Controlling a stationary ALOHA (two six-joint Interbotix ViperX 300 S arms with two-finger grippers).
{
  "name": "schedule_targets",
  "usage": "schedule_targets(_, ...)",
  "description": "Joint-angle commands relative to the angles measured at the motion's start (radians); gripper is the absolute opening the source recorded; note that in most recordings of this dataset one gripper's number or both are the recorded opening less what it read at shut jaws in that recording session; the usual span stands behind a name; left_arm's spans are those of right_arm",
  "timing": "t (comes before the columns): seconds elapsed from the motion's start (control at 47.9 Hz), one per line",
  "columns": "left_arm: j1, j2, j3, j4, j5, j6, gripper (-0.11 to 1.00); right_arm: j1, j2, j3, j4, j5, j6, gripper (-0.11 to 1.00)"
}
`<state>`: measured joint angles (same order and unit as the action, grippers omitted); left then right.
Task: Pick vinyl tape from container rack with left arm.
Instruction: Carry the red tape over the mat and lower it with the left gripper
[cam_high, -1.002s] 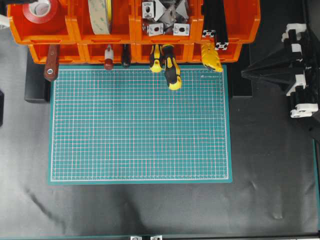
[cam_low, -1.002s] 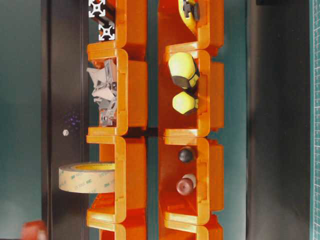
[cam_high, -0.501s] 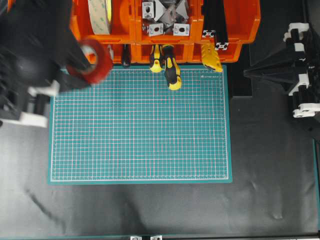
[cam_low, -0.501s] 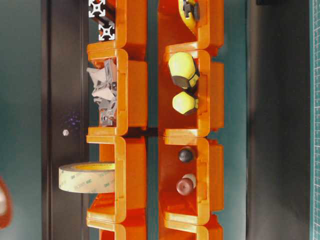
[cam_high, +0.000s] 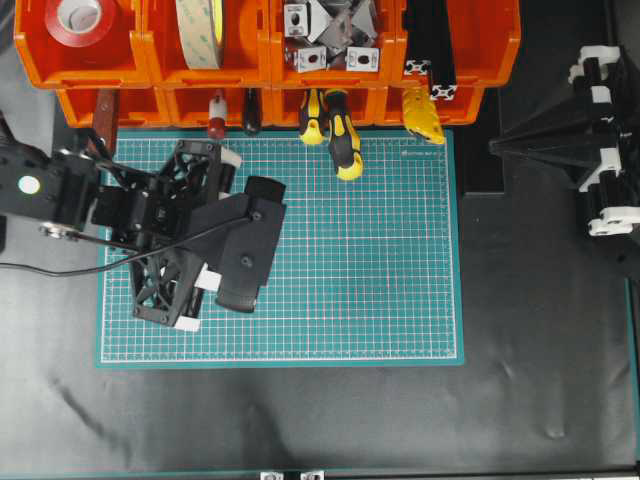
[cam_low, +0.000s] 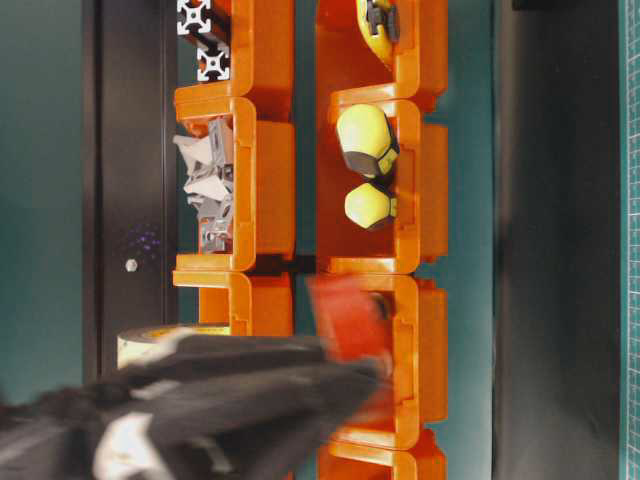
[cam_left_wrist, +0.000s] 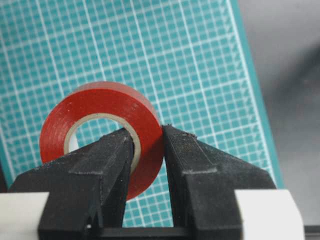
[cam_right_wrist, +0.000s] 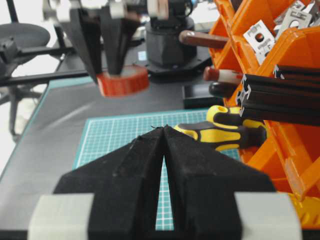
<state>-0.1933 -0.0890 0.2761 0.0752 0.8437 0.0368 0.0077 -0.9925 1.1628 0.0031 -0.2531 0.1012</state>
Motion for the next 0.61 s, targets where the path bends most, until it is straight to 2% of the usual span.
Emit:
schedule_targets(0.0, 0.005, 0.003, 0.046, 0.003, -0.055, 0.009, 0.19, 0.003, 0.005, -0.014, 0.002, -0.014, 0.006, 0.0)
schedule_targets(0.23, 0.002, 0.048, 0.115, 0.003, -0.16, 0.008, 0.19, 0.005, 0.005, -0.012, 0.002, -0.014, 0.012, 0.0)
schedule_targets(0.584, 0.0, 0.115, 0.127, 0.003, -0.242, 0.012, 0.19, 0.005, 0.003, -0.012, 0.002, -0.026, 0.012, 0.0)
